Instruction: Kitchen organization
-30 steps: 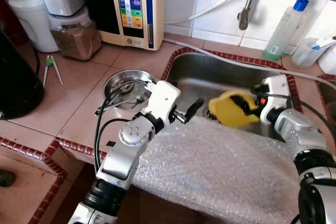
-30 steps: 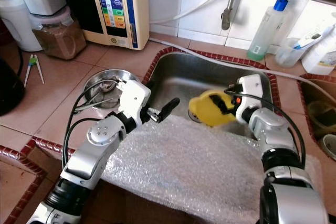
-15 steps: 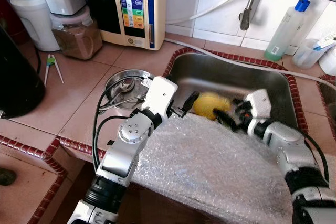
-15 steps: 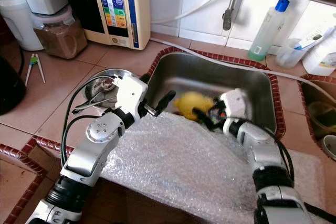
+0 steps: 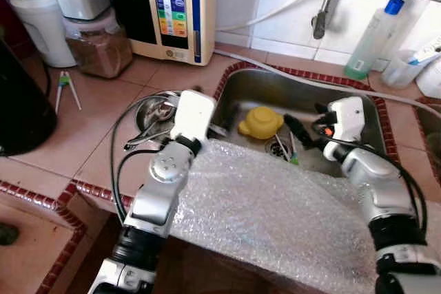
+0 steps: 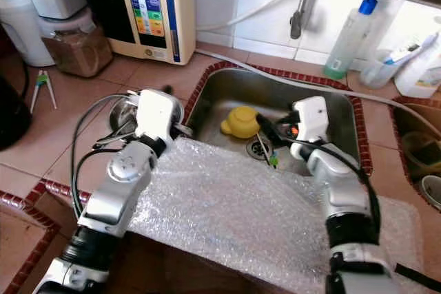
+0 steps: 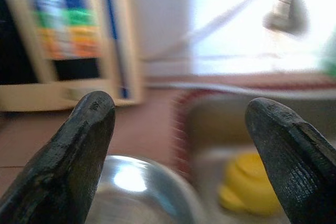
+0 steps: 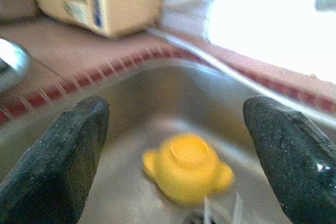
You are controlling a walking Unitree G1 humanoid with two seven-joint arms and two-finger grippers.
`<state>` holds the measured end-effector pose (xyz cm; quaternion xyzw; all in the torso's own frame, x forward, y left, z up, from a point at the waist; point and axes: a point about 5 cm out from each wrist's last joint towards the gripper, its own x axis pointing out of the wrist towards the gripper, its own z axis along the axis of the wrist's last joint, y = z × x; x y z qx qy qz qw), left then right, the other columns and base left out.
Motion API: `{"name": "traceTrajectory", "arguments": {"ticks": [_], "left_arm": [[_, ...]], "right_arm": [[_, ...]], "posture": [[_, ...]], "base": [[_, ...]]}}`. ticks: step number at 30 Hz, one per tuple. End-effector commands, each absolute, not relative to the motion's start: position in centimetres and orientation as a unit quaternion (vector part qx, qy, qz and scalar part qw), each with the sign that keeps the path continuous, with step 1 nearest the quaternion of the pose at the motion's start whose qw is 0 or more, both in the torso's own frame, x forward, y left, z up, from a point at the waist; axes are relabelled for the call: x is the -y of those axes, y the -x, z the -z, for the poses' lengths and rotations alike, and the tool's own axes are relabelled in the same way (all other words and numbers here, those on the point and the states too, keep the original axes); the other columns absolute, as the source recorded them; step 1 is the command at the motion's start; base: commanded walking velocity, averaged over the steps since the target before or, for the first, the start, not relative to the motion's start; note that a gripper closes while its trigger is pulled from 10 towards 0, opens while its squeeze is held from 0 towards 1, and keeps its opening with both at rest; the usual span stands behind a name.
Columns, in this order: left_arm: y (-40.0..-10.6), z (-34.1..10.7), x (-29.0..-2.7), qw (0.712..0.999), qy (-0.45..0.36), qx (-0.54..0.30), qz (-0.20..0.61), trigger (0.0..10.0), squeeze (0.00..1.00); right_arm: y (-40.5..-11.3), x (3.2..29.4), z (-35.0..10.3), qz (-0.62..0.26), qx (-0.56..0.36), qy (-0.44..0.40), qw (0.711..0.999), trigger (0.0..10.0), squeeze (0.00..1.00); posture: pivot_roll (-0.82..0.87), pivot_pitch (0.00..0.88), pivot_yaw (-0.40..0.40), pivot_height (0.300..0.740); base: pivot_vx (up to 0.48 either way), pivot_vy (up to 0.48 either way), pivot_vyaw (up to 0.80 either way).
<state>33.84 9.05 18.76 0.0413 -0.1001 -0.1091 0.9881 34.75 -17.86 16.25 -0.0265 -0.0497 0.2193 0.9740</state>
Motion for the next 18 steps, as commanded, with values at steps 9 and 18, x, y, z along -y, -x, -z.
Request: {"name": "traceTrajectory", "arguments": {"ticks": [9,18], "left_arm": [[-34.9,-17.5,-11.8,0.994,-0.072,0.017,0.082,10.0,0.00],[-35.3,-18.4,-12.7,0.975,-0.141,-0.022,0.170,10.0,0.00]], "right_arm": [[-33.8,14.9,-17.3,-0.257,0.072,0.033,0.963,10.0,0.00],[-33.7,14.6,-17.2,-0.256,0.066,0.047,0.963,10.0,0.00]], "posture": [[-0.02,0.090,-0.024,0.740],[-0.01,0.091,-0.023,0.740]], "base": [[0.000,0.000,0.00],[0.000,0.000,0.00]]}}
